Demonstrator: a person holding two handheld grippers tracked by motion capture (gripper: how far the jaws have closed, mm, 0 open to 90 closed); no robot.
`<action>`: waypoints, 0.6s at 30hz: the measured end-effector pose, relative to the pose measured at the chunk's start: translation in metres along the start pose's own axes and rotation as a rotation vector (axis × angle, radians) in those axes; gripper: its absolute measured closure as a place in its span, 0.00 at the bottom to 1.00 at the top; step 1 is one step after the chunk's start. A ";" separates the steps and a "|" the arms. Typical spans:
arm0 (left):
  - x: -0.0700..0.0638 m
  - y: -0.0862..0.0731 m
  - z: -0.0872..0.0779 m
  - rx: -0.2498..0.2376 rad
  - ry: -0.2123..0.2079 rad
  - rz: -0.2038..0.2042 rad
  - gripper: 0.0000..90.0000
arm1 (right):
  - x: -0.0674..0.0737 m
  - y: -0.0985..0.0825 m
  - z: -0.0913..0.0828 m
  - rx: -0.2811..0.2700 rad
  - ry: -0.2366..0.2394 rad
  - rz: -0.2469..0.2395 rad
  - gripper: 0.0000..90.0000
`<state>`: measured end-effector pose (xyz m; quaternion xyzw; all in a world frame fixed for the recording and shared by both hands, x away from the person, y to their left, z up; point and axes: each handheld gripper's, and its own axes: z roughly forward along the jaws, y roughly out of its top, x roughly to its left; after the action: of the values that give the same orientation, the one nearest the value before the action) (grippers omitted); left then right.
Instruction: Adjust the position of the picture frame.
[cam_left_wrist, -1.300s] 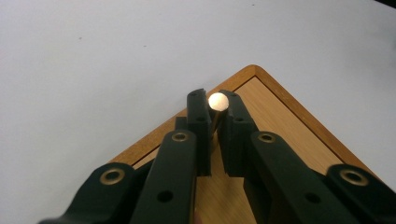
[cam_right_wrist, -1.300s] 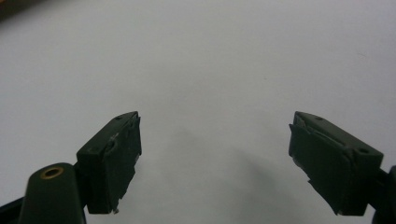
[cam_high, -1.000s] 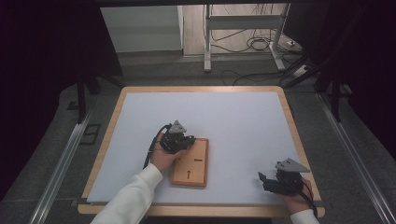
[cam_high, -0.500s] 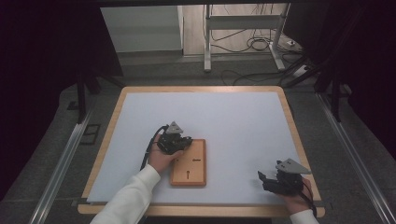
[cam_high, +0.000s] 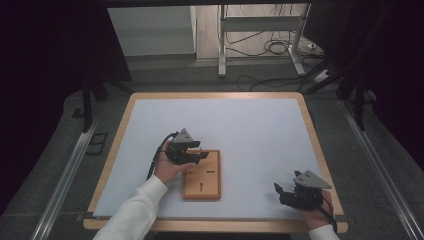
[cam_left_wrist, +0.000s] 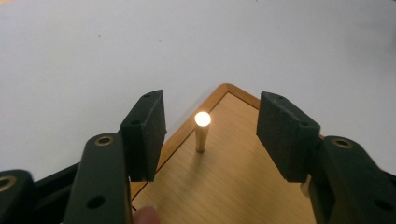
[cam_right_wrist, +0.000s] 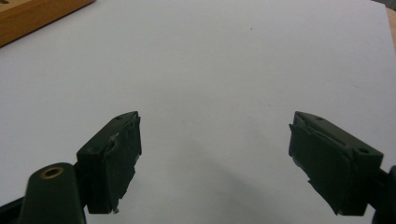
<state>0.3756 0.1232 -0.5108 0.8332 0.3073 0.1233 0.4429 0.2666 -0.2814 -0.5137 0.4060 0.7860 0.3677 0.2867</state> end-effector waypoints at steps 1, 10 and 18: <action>0.000 0.000 -0.001 0.005 -0.001 0.008 0.46 | 0.000 0.000 0.000 -0.001 0.001 0.000 0.20; 0.003 0.001 -0.004 0.025 -0.021 0.035 0.44 | 0.003 0.001 -0.001 -0.013 0.013 -0.011 0.19; 0.006 0.000 -0.003 0.045 -0.029 0.025 0.43 | 0.010 0.003 -0.002 -0.021 0.034 -0.029 0.19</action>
<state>0.3788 0.1285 -0.5098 0.8484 0.2933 0.1096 0.4269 0.2614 -0.2727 -0.5116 0.3853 0.7926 0.3787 0.2827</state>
